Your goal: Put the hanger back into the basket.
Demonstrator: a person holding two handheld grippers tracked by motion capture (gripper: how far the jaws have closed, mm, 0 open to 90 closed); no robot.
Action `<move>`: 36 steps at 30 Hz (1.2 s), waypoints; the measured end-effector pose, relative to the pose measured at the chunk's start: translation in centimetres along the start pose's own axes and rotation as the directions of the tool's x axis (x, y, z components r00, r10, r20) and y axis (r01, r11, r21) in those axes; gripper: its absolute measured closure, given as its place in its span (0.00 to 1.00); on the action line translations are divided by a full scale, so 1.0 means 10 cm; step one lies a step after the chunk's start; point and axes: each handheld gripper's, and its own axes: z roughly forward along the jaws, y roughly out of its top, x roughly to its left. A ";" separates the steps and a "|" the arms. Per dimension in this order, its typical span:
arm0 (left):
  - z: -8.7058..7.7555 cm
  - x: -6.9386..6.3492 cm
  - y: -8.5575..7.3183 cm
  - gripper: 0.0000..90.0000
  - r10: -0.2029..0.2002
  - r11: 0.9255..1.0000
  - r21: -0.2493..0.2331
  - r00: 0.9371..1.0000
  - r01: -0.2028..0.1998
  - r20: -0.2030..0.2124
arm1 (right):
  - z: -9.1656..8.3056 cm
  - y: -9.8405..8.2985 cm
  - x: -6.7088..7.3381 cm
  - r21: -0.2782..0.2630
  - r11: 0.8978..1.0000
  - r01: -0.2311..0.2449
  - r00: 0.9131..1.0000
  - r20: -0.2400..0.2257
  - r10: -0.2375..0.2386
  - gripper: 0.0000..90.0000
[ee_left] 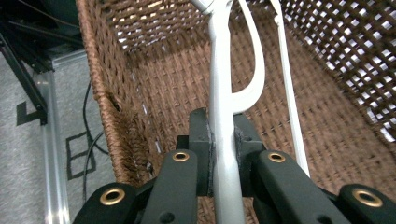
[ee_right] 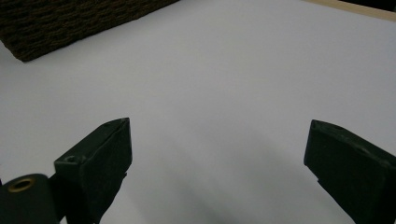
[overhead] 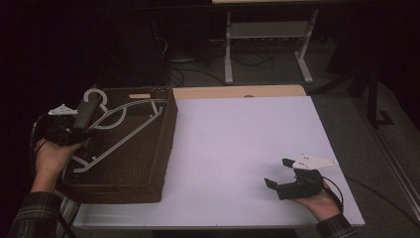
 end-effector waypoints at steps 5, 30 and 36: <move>0.08 0.01 -0.06 0.90 -0.014 1.000 0.021 1.000 0.014 -0.004 | -0.01 0.00 0.00 -0.001 1.000 -0.002 1.000 0.000 0.002 0.08; -0.12 -0.83 0.30 0.22 0.008 0.987 -0.160 0.983 0.022 0.185 | 0.00 0.04 0.01 -0.002 1.000 0.001 1.000 -0.004 -0.001 0.08; -0.07 -1.27 0.46 0.16 0.078 0.980 -0.195 0.965 -0.028 0.250 | 0.00 0.05 0.00 -0.009 1.000 -0.001 1.000 -0.009 0.001 0.08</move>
